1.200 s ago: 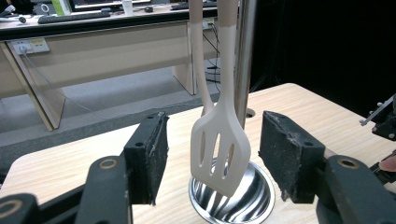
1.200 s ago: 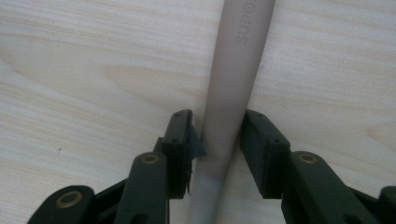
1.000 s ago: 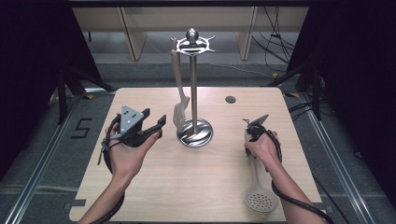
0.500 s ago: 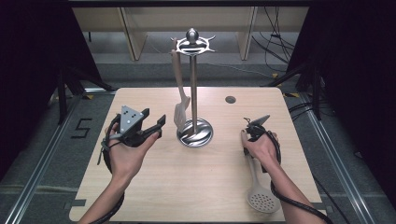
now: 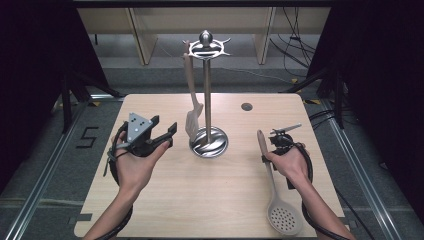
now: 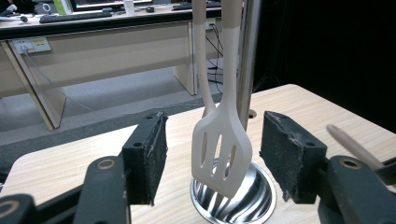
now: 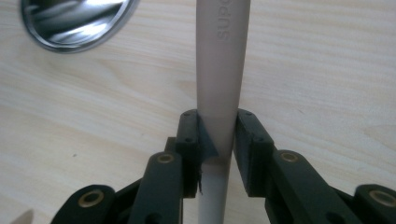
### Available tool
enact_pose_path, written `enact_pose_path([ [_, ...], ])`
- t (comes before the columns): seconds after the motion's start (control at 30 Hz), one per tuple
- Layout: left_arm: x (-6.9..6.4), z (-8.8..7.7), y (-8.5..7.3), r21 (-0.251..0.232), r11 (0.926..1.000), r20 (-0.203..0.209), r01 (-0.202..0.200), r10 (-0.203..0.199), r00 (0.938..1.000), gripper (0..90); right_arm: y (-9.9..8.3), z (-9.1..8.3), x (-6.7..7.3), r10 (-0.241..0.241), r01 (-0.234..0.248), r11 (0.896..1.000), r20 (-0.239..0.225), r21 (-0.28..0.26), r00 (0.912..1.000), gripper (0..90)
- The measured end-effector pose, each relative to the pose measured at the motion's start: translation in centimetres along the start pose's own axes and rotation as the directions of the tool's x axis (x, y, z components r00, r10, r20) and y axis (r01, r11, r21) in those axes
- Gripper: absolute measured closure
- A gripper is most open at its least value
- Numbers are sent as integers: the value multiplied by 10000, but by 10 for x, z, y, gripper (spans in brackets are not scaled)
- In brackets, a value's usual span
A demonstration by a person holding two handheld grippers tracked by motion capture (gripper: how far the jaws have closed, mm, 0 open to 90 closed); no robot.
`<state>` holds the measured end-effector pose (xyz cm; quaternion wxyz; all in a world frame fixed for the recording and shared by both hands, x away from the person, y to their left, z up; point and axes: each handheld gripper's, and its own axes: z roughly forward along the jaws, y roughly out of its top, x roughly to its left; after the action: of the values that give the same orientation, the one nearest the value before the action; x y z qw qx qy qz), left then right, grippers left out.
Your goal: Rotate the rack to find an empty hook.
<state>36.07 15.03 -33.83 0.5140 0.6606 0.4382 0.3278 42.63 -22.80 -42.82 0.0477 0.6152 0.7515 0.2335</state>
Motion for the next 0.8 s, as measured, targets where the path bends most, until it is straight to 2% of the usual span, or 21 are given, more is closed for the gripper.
enact_pose_path([
  [0.07, 0, 0, 0, -4, 10000, 7, 2, -2, 10000, 402, -5, -8, -1, -434, 433, 9987, -56, -262, 9990, 735],
  [0.1, 0, 0, 0, -14, 10000, 8, -10, 10, 10000, 402, -7, -12, 1, -381, 370, 9982, -224, -468, 9990, 735],
  [0.13, 0, 0, 0, -20, 10000, 5, -22, 22, 10000, 402, -10, -14, -3, -1023, 998, 9914, -257, -846, 9944, 735],
  [0.17, 0, 0, 0, -34, 10000, -3, 18, -18, 10000, 402, -14, -16, -2, -889, 843, 9911, -413, -1030, 9952, 735],
  [0.2, 0, 0, 1, -50, 10000, -29, 21, -21, 10000, 402, -15, -19, -6, -1305, 1246, 9840, -393, -1272, 9907, 735],
  [0.27, 1, 0, 1, -39, 10000, -54, 19, -19, 10000, 403, -20, -26, -5, -1514, 1423, 9768, -460, -1599, 9874, 735],
  [0.3, 1, 0, 0, -34, 10000, -54, 31, -31, 10000, 403, -23, -29, -4, -1435, 1313, 9775, -646, -1651, 9875, 735],
  [0.33, 1, 0, 0, -35, 10000, -60, 17, -17, 10000, 403, -27, -31, 2, -1022, 907, 9805, -583, -1742, 9930, 735],
  [0.37, 1, 0, 0, -29, 10000, -58, 30, -30, 10000, 403, -30, -34, 4, -987, 806, 9791, -896, -1869, 9911, 735],
  [0.4, 1, 1, 0, -23, 10000, -59, 23, -23, 10000, 402, -32, -36, 5, -1131, 962, 9756, -763, -1975, 9906, 735],
  [0.43, 1, 1, 0, -30, 10000, -64, 15, -15, 10000, 402, -34, -33, 4, -1538, 1271, 9533, -784, -2739, 9850, 735],
  [0.47, 1, 1, 0, -28, 10000, -57, 13, -13, 10000, 401, -36, -35, 5, -1672, 1355, 9492, -902, -2841, 9818, 735],
  [0.5, 1, 1, 0, -25, 10000, -46, 19, -20, 10000, 400, -37, -39, 5, -1882, 1593, 9488, -831, -2729, 9786, 736],
  [0.53, 1, 1, 0, -17, 10000, -44, 33, -33, 10000, 400, -39, -40, 6, -2045, 1774, 9414, -672, -2868, 9766, 736],
  [0.57, 1, 1, 1, -28, 10000, -43, 40, -40, 10000, 399, -41, -43, 8, -2013, 1739, 9411, -673, -2900, 9772, 736],
  [0.63, 1, 1, 1, -54, 10000, -49, 61, -61, 10000, 399, -43, -46, 11, -2462, 2083, 9169, -717, -3405, 9666, 736],
  [0.67, 2, 2, 1, -67, 10000, -53, 53, -53, 10000, 398, -43, -49, 10, -2862, 2531, 8992, -423, -3570, 9572, 737],
  [0.7, 2, 2, 1, -69, 10000, -67, 48, -48, 10000, 398, -45, -51, 12, -2907, 2510, 8957, -563, -3670, 9551, 737],
  [0.73, 2, 2, 1, -64, 10000, -70, 57, -57, 10000, 398, -45, -54, 14, -3049, 2691, 8859, -370, -3779, 9517, 737],
  [0.8, 1, 3, 1, -55, 10000, -57, 54, -54, 10000, 398, -47, -59, 18, -3089, 2718, 8733, -282, -4043, 9507, 737],
])
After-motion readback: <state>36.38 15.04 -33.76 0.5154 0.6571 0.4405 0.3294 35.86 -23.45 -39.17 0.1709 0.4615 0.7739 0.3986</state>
